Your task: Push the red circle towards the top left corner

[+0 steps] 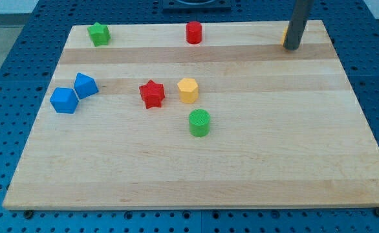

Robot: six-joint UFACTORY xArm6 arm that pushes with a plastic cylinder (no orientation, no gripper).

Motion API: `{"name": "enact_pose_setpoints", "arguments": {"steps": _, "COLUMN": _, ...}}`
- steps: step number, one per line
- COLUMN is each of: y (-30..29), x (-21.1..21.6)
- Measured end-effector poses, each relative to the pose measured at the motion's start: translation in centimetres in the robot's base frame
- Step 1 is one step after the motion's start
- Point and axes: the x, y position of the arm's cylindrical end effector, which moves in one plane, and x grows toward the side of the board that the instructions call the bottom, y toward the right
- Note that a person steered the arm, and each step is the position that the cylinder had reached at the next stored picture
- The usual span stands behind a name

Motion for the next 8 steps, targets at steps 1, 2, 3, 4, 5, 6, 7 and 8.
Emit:
{"name": "enact_pose_setpoints", "arguments": {"steps": 1, "y": 0.3, "x": -0.8}}
{"name": "enact_pose_setpoints", "arguments": {"steps": 2, "y": 0.3, "x": -1.4}}
{"name": "enact_pose_setpoints", "arguments": {"steps": 3, "y": 0.3, "x": -1.4}}
{"name": "enact_pose_setpoints", "arguments": {"steps": 4, "y": -0.1, "x": 1.1}}
{"name": "enact_pose_setpoints", "arguments": {"steps": 5, "y": -1.4, "x": 5.2}}
{"name": "enact_pose_setpoints", "arguments": {"steps": 6, "y": -4.1, "x": 10.4}}
{"name": "enact_pose_setpoints", "arguments": {"steps": 7, "y": -6.7, "x": 15.9}}
{"name": "enact_pose_setpoints", "arguments": {"steps": 8, "y": -9.3, "x": 20.6}}
